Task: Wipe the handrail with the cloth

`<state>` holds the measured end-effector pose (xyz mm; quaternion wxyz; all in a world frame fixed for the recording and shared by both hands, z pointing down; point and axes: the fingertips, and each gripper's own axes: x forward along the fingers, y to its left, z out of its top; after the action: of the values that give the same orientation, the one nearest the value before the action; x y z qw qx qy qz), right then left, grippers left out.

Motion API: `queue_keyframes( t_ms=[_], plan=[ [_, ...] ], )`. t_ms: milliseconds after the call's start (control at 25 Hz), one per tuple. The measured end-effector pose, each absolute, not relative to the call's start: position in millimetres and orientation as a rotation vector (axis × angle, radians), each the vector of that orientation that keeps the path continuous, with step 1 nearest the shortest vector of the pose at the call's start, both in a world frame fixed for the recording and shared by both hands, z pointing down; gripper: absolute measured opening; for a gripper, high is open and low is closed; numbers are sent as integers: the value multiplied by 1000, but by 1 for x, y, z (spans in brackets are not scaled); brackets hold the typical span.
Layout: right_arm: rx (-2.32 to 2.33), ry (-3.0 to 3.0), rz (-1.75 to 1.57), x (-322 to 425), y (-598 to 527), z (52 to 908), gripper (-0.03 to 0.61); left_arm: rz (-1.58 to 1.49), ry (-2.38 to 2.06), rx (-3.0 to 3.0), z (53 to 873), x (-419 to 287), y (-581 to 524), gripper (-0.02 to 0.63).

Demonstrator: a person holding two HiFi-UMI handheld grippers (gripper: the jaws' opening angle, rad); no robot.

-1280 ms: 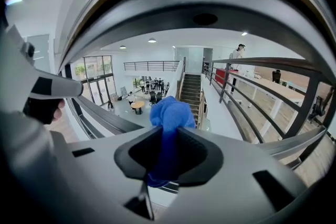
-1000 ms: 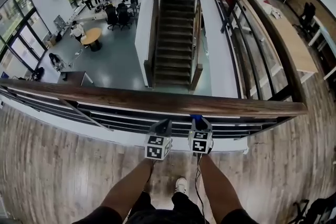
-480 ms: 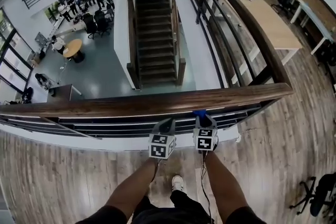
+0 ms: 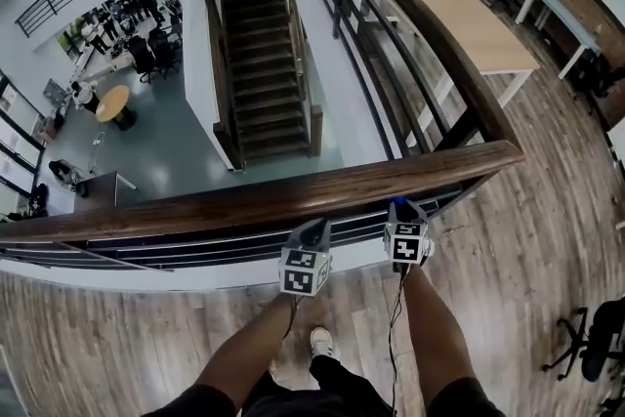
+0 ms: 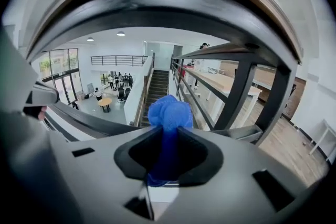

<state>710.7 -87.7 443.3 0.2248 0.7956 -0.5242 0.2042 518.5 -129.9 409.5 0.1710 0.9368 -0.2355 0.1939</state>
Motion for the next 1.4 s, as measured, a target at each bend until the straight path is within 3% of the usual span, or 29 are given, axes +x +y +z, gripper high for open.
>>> queue_keyframes(
  t_ms=[520,920,1120,1400],
  plan=[
    [2249,-1263,616,848,-46,447,89,517,-537,2703,399,594,-103,5],
    [2266,-1168,501,900,-27,442,89,556,-558,2744,430,560,-98,5],
    [2358,-1330,339,826,-42,430,89,444,-655,2669,454,502,-113,5],
    [2310,-1699,333,572,-80,446,89,410,-985,2584,499,334,-158,3]
  ],
)
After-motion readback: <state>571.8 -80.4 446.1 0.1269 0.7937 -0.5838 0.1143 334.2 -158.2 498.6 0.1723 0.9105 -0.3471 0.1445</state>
